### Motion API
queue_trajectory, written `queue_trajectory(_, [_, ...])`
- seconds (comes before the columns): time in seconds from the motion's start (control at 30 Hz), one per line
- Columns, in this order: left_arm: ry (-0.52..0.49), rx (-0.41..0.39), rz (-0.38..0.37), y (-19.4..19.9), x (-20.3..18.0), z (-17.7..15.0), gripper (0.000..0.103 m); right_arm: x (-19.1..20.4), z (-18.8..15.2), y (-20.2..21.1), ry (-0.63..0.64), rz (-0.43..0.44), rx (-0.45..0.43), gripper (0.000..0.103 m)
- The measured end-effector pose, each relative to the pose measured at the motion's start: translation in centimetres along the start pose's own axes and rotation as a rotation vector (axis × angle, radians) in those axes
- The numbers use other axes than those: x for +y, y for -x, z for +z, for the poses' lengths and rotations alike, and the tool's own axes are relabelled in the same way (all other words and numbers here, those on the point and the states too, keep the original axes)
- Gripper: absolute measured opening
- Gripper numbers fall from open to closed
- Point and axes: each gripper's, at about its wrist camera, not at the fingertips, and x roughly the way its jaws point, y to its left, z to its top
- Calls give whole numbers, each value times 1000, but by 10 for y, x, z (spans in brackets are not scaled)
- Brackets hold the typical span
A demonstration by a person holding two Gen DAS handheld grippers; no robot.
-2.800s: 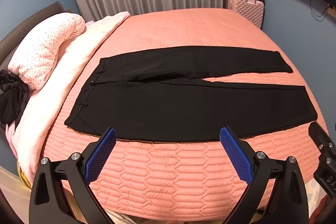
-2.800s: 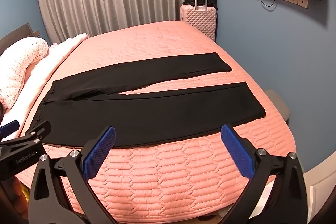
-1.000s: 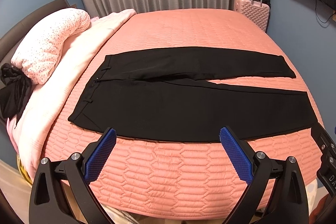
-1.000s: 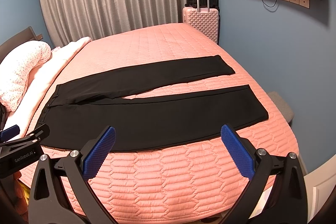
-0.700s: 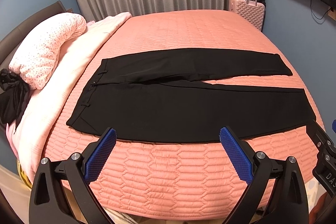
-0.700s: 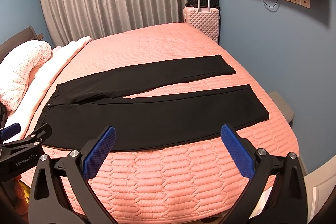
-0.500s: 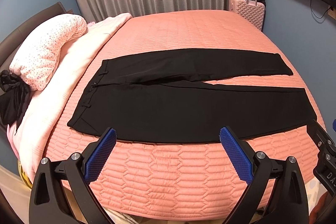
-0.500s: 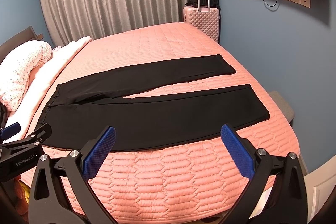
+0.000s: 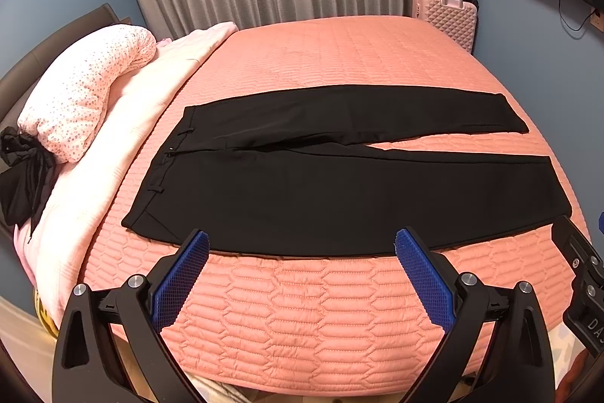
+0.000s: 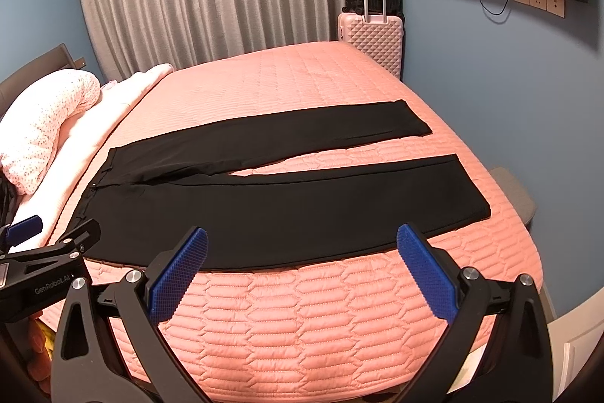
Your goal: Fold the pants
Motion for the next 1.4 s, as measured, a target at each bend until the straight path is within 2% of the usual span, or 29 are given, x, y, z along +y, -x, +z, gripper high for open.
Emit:
queue_trajectory(0.5, [-10, 6, -25, -7, -1, -3, 98, -8, 4, -7, -1, -6, 7, 98])
queue_trajectory(0.67, [-19, -54, -33, -14, -5, -3, 97, -39, 23, -34, 0, 79, -12, 98])
queue_trajectory(0.77, [1, -63, -52, -28, -7, 0, 97, -77, 47, -72, 8, 94, -40, 98])
queue_trajectory(0.83, [-9, -8, -86, -48, -13, 8, 97, -108, 68, -111, 12, 129, -36, 98])
queue_trajectory(0.9, [-66, 52, -42, -74, -25, 19, 97, -135, 90, -156, 18, 135, 8, 98])
queue_trajectory(0.97, [-84, 68, -18, -95, -35, 28, 98, -165, 116, -212, 24, 106, 51, 98])
queue_trajectory(1.03, [-65, 90, -42, -116, -41, 37, 98, -191, 140, -272, 52, 35, 113, 98])
queue_trajectory(1.07, [-51, 100, -44, -127, -44, 42, 97, -202, 152, -304, 69, 38, 152, 98])
queue_trajectory(1.23, [-48, 93, -43, -175, -66, 64, 97, -233, 197, -420, 169, -10, 247, 98])
queue_trajectory(1.4, [-107, 86, -12, -214, -85, 76, 98, -265, 216, -505, 175, 17, 357, 98])
